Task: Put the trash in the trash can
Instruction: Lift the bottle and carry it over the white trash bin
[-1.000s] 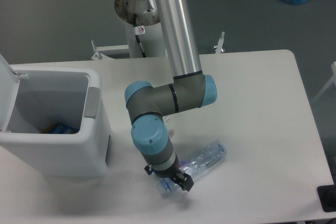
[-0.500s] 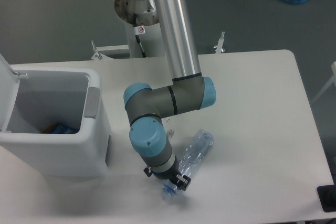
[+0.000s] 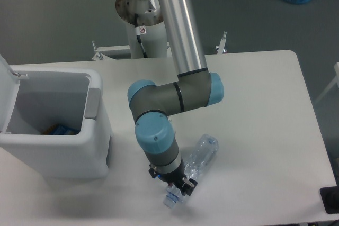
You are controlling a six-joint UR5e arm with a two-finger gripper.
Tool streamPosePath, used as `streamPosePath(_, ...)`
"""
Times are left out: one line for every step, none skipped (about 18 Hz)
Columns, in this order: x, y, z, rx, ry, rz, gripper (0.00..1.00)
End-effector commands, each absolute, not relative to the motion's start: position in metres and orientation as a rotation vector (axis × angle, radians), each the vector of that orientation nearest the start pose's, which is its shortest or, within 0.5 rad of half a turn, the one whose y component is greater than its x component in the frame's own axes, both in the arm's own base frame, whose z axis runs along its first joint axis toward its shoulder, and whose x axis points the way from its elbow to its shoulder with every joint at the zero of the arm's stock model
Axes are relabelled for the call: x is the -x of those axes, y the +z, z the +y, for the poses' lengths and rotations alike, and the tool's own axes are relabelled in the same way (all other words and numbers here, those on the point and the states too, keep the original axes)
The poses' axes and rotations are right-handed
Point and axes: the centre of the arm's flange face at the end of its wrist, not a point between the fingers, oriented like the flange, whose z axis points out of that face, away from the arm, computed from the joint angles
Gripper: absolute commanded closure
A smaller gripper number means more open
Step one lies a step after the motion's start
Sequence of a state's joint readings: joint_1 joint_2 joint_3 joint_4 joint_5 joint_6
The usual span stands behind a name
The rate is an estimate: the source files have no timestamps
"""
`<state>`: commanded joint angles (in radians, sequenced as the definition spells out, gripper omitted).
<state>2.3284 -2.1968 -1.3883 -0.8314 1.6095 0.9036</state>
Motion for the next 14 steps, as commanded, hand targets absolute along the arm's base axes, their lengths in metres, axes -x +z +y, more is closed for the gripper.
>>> streamPosePath(0.41,0.287,0.615,2.899,0.337,0.171,0.52)
streamPosePath(0.412,0.302,0.617,2.847,0.302,0.137,0.52)
streamPosePath(0.413,0.312,0.615,2.807,0.268,0.109,0.52)
streamPosePath(0.418,0.323,0.611,2.767,0.235,0.087,0.52)
streamPosePath(0.418,0.334,0.608,2.726,0.2,0.077,0.52)
streamPosePath(0.413,0.345,0.609,2.681,0.158,0.076,0.52)
streamPosePath(0.413,0.356,0.607,2.637,0.119,0.058,0.52)
streamPosePath(0.411,0.373,0.605,2.587,0.082,0.029,0.52)
streamPosePath(0.406,0.391,0.604,2.53,0.034,0.004,0.52)
streamPosePath(0.399,0.408,0.605,2.466,-0.034,-0.015,0.51)
streamPosePath(0.392,0.425,0.607,2.4,-0.099,-0.025,0.51)
streamPosePath(0.39,0.441,0.606,2.336,-0.159,-0.027,0.51)
streamPosePath(0.388,0.458,0.604,2.282,-0.202,-0.025,0.51)
streamPosePath(0.382,0.476,0.603,2.233,-0.232,-0.008,0.51)
